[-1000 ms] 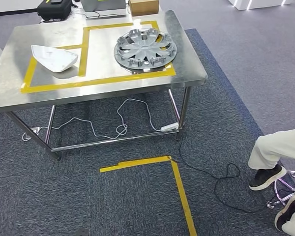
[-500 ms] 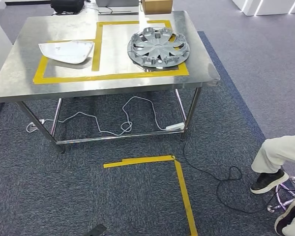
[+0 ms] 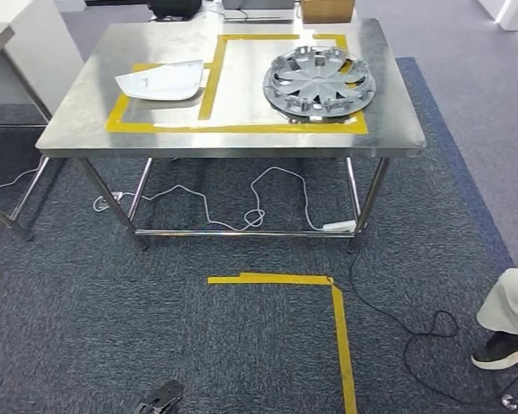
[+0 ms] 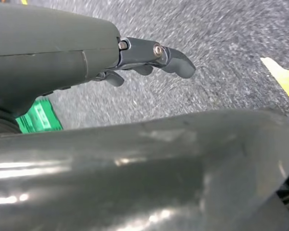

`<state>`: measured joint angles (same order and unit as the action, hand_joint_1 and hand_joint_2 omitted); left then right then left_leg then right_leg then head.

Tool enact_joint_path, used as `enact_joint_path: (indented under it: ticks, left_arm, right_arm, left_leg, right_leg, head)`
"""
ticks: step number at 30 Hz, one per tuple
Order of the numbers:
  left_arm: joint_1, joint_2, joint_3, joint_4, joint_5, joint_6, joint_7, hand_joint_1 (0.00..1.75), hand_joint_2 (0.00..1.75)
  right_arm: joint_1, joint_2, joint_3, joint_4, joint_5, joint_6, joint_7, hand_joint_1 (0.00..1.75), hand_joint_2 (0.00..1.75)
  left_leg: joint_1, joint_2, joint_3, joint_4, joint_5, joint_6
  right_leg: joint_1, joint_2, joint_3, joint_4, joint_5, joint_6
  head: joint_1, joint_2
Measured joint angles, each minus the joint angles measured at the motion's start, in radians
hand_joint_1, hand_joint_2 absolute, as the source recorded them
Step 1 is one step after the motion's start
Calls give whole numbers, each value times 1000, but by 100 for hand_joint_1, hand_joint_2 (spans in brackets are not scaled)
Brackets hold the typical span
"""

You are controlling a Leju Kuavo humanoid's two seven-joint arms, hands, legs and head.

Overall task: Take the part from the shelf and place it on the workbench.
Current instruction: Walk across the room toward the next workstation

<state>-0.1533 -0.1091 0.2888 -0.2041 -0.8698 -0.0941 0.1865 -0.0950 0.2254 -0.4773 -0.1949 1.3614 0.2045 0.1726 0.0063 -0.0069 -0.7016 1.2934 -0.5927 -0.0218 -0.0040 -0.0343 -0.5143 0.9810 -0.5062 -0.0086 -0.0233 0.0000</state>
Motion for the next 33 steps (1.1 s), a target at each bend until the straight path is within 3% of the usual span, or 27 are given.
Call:
enact_joint_path:
  ticks: [1, 2, 3, 5, 7, 9, 11, 13, 15, 16, 17, 18, 20, 22, 24, 25, 27, 28, 30, 31, 32, 33]
  left_arm:
    - [-1, 1, 0, 0, 0, 10, 0, 0, 0]
    - [-3, 3, 0, -1, -1, 22, 0, 0, 0]
    - [-9, 6, 0, -2, -2, 33, 2, 0, 0]
    - [-32, 12, 1, -3, -6, 42, 11, 0, 0]
    - [-55, 18, 2, -3, -10, 32, 21, 0, 0]
    - [-64, 24, 5, -3, -9, 16, 24, 0, 0]
    - [-69, 29, 9, -3, -10, 5, 24, 0, 0]
    - [-77, 30, 12, -3, -14, 1, 25, 0, 0]
    - [-81, 29, 15, -3, -22, 2, 24, 0, 0]
    - [-81, 29, 16, -3, -27, 5, 25, 0, 0]
    - [-81, 29, 17, -3, -32, 9, 25, 0, 0]
    - [-81, 29, 18, -3, -37, 11, 25, 0, 0]
    - [-86, 28, 18, -3, -45, 14, 29, 0, 0]
    - [-92, 27, 18, -4, -53, 15, 36, 0, 87]
    - [-102, 22, 18, -5, -60, 19, 59, 0, 175]
    - [-109, 15, 18, -5, -61, 23, 77, 0, 175]
    - [-135, 3, 18, -5, -63, 31, 112, 0, 175]
    - [-151, -5, 18, -5, -64, 33, 124, 0, 175]
    - [-175, -13, 19, -5, -65, 33, 140, 0, 175]
    - [-183, -15, 20, -5, -64, 32, 146, 0, 175]
    - [-188, -16, 21, -5, -62, 32, 152, 0, 175]
    - [-193, -17, 22, -5, -59, 32, 158, 0, 175]
  right_arm:
    - [0, 0, 0, 0, 0, 0, 1, 0, 0]
    - [1, -1, 0, 0, 1, 1, 2, 0, 0]
    - [1, -1, 1, 0, 2, 3, 5, 0, 0]
    - [0, -1, 2, 0, 3, 14, 17, 0, 0]
    - [-5, -2, 2, 0, 2, 38, 40, 0, 0]
    - [-12, -3, 2, -2, 2, 62, 59, 0, 0]
    - [-16, -6, 2, -4, 2, 75, 68, 0, 0]
    - [-22, -7, 3, -6, 2, 81, 72, 0, 0]
    - [-29, -7, 3, -6, 3, 86, 74, 0, 0]
    - [-31, -7, 3, -7, 4, 89, 74, 0, 0]
    - [-31, -7, 3, -7, 4, 91, 74, 0, 0]
    - [-31, -7, 3, -7, 5, 93, 75, 0, 0]
    - [-29, -7, 3, -7, 5, 95, 74, 0, 0]
    - [-28, -7, 3, -7, 3, 95, 72, 0, 0]
    - [-29, -5, 4, -7, 4, 94, 72, 0, 0]
    - [-29, -4, 4, -7, 5, 94, 74, 0, 0]
    - [-29, -1, 4, -7, 6, 94, 82, 0, 0]
    - [-28, -1, 4, -7, 6, 95, 87, 0, 0]
    - [-27, 0, 4, -7, 8, 96, 99, 0, 0]
    - [-27, 0, 4, -7, 9, 97, 103, 0, 0]
    - [-27, 0, 4, -7, 11, 97, 105, 0, 0]
    - [-27, 1, 4, -7, 12, 97, 106, 0, 0]
  left_leg:
    - [0, 3, 1, 6, 9, 1]
    - [0, 7, 23, -32, 37, 3]
    - [-2, 19, 60, -101, 76, 8]
    - [-12, 71, 125, -233, 119, 22]
    - [-22, 99, 141, -281, 120, 34]
    - [-19, 78, 137, -287, 124, 43]
    - [-13, 54, 136, -292, 131, 55]
    - [-9, 29, 131, -293, 137, 64]
    - [-10, 2, 128, -292, 139, 66]
    - [-10, -12, 127, -291, 140, 65]
    - [-9, -26, 127, -290, 140, 64]
    - [-9, -40, 128, -287, 140, 63]
    - [-8, -67, 121, -279, 141, 55]
    - [-6, -91, 104, -273, 147, 40]
    - [-3, -114, 91, -272, 154, 26]
    - [-4, -109, 86, -266, 151, 20]
    - [-6, -64, 58, -206, 114, 11]
    - [-6, -33, 32, -146, 83, 6]
    - [-1, -3, -22, -20, 34, -1]
    - [1, 2, -30, 8, 32, -2]
    - [2, 5, -20, -5, 50, -1]
    - [2, 11, 7, -55, 83, 2]
  right_leg:
    - [2, -14, 0, 0, -1, -1]
    - [4, -27, 2, 1, -1, -1]
    - [5, -40, 4, 1, -3, -1]
    - [13, -63, 6, 3, -7, 3]
    - [20, -85, 4, 5, -9, 9]
    - [21, -97, 2, 7, -14, 16]
    - [16, -51, -14, 46, -45, 29]
    - [10, 8, -63, 160, -106, 39]
    - [8, 20, -112, 272, -145, 43]
    - [7, 21, -118, 285, -136, 44]
    - [6, 23, -109, 264, -112, 44]
    - [2, 32, -85, 205, -71, 44]
    - [-9, 86, -37, 86, -19, 45]
    - [-13, 123, -16, 34, -18, 42]
    - [-13, 103, -9, 24, -19, 31]
    - [-14, 90, -7, 21, -16, 25]
    - [-17, 57, -3, 16, -13, 14]
    - [-14, 40, -2, 15, -14, 11]
    - [-10, 7, -2, 16, -16, 8]
    - [-9, -7, -1, 16, -17, 7]
    - [-8, -18, 1, 16, -18, 7]
    - [-7, -28, 5, 16, -20, 7]
  head:
    - [0, 0]
    - [0, 0]
    - [0, 0]
    - [0, 0]
    - [2, 0]
    - [4, 0]
    - [8, 0]
    - [12, 0]
    - [12, 0]
    - [12, 0]
    - [12, 0]
    - [11, 0]
    - [11, 0]
    - [12, 0]
    - [12, 0]
    - [11, 0]
    - [4, 0]
    - [1, 0]
    - [-1, 0]
    - [-1, 0]
    - [-1, 0]
    - [-2, 0]
